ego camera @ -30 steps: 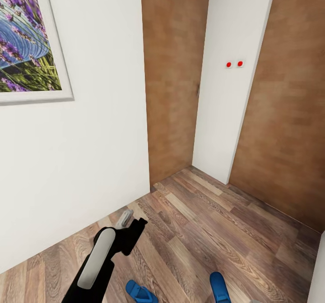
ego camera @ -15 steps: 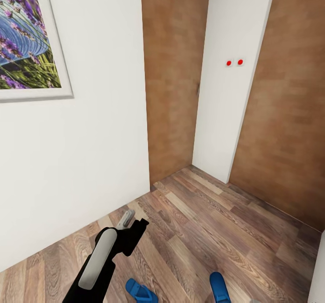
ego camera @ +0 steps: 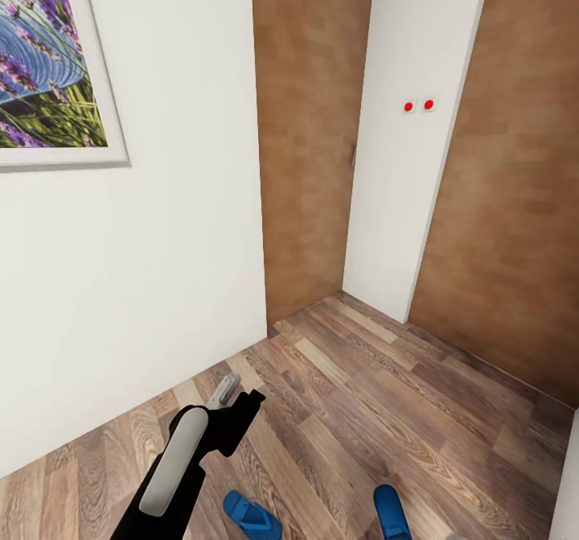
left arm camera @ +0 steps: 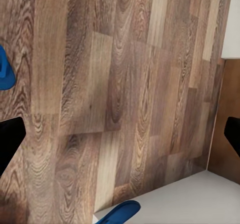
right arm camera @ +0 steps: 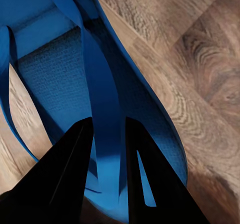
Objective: In the bedroom, move the book from the bed onto either nightstand, and place the two sandals side by side next to the bed.
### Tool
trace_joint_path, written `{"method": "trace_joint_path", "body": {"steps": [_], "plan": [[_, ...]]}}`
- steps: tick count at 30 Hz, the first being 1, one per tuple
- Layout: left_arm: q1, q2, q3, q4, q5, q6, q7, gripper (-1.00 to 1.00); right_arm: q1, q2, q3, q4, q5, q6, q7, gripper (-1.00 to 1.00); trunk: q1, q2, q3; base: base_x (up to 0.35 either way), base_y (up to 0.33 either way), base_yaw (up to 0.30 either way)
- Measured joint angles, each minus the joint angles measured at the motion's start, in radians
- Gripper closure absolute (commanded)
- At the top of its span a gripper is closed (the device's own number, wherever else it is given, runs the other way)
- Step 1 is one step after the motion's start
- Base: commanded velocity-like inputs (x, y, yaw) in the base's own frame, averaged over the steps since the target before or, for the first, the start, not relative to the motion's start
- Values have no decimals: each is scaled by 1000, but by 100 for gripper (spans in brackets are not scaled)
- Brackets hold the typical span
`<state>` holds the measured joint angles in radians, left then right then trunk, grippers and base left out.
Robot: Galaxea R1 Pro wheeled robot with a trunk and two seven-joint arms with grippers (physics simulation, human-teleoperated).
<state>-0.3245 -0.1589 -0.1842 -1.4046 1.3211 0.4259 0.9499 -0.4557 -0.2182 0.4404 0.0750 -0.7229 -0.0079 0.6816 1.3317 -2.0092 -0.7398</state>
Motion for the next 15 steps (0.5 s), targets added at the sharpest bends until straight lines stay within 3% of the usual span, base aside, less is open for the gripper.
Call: {"method": "trace_joint_path", "body": {"steps": [11,13,15], "plan": [[0,1,1,0,0,0,-2,-100,0,-10,-9,-13,-4,8,20,100,42,-77,-34,0,0,0],[0,1,1,0,0,0,-3,-100,-3,-27,-15,-27,-5,18,44,100,50,-91,-41,0,0,0],[0,1,1,2,0,0,-4,-100,-9,-71,-26,-83,-7,87,69,100,58,-105,-47,0,0,0]]}}
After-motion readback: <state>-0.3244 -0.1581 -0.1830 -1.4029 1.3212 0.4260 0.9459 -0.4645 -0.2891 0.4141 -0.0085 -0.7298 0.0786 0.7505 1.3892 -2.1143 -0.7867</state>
